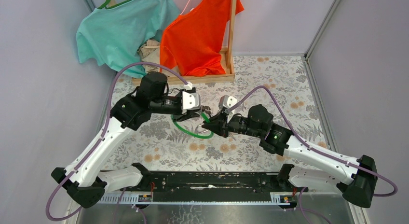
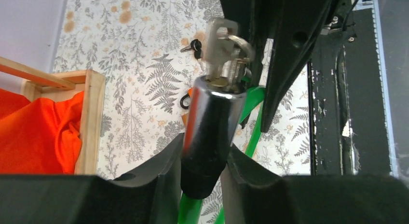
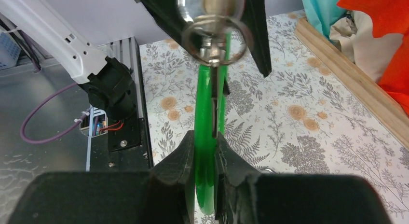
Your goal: Unlock with the key
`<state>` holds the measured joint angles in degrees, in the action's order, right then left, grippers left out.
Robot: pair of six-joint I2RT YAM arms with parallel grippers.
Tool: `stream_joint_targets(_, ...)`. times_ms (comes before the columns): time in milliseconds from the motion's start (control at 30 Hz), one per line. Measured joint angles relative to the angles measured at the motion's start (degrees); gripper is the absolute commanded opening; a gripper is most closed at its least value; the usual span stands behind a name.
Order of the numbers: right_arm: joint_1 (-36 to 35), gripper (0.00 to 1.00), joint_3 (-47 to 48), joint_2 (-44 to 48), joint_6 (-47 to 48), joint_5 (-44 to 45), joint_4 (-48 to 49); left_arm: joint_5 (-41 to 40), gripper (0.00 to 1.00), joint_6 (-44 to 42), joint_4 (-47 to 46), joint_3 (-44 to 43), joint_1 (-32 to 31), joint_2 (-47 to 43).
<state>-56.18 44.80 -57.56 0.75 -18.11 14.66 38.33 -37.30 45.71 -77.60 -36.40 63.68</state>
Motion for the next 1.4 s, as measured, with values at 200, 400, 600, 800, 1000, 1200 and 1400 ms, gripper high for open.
stream_joint_targets(200,0.0,0.58,0.0,0.0,0.0,-1.4,0.3,0.8,0.0,-1.5,4.0,-2.0,0.0,0.7)
stream_joint_targets(400,0.7,0.87,0.0,0.4,-2.3,-1.1,1.3,0.8,0.0,-1.6,6.7,-2.1,0.0,1.1)
stream_joint_targets(600,9.3,0.84,1.5,3.0,-9.6,-10.3,-2.6,-0.5,0.0,-2.2,10.9,-3.7,0.0,3.5)
stream_joint_targets(800,13.1,0.71,7.1,2.4,-15.5,-18.5,-7.1,-3.7,0.0,-4.2,15.1,-10.3,0.0,8.7)
stream_joint_targets(1000,17.9,0.59,13.5,-2.3,-20.2,-22.1,-7.0,-5.3,0.0,-5.7,19.6,-12.5,0.0,11.4)
stream_joint_targets(1200,19.5,0.53,15.1,-6.2,-22.1,-24.5,-6.5,-5.3,0.0,-6.2,22.6,-13.3,0.0,12.6)
stream_joint_targets(1400,19.5,0.45,15.1,-7.1,-23.0,-27.3,-5.8,-5.3,0.0,-6.3,23.1,-13.3,0.0,12.6)
